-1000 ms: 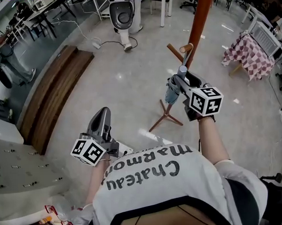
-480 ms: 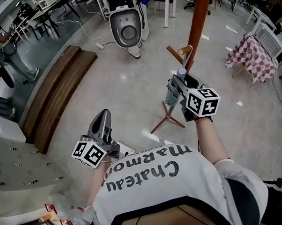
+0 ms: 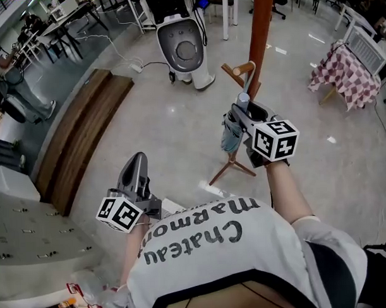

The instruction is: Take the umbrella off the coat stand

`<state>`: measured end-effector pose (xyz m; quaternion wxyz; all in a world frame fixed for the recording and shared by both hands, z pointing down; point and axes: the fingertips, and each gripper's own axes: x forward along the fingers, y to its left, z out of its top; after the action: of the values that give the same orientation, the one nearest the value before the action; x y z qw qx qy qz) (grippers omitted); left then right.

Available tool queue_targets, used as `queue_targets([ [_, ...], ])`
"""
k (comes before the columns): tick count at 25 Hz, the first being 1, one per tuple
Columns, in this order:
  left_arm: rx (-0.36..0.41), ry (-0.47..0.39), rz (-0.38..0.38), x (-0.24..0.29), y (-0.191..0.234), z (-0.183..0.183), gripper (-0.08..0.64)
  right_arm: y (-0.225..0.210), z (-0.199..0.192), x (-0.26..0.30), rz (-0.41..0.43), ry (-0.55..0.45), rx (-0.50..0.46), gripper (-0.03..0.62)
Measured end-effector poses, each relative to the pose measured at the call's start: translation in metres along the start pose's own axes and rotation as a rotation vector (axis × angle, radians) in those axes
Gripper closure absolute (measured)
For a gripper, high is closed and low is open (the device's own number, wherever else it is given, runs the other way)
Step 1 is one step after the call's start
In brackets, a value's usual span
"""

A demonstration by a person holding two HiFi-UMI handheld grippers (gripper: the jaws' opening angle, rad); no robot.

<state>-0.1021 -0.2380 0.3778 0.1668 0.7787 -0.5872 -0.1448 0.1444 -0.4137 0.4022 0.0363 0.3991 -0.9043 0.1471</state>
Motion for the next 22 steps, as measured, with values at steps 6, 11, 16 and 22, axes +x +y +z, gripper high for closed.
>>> queue_targets([
  [6,0.017,-0.005,0.005,0.001,0.001,0.007,0.538,0.002,0.006,-0.002,0.010,-0.014,0.010,0.419],
  [11,0.023,0.002,-0.001,0.005,-0.002,0.005,0.538,-0.004,0.011,-0.007,-0.018,-0.025,-0.016,0.419],
  [16,0.028,0.007,-0.001,0.009,-0.003,0.005,0.538,-0.008,0.019,-0.012,-0.023,-0.048,-0.022,0.419],
  [22,0.020,-0.004,0.000,0.009,-0.003,0.005,0.538,-0.008,0.019,-0.016,-0.029,-0.047,-0.010,0.419],
])
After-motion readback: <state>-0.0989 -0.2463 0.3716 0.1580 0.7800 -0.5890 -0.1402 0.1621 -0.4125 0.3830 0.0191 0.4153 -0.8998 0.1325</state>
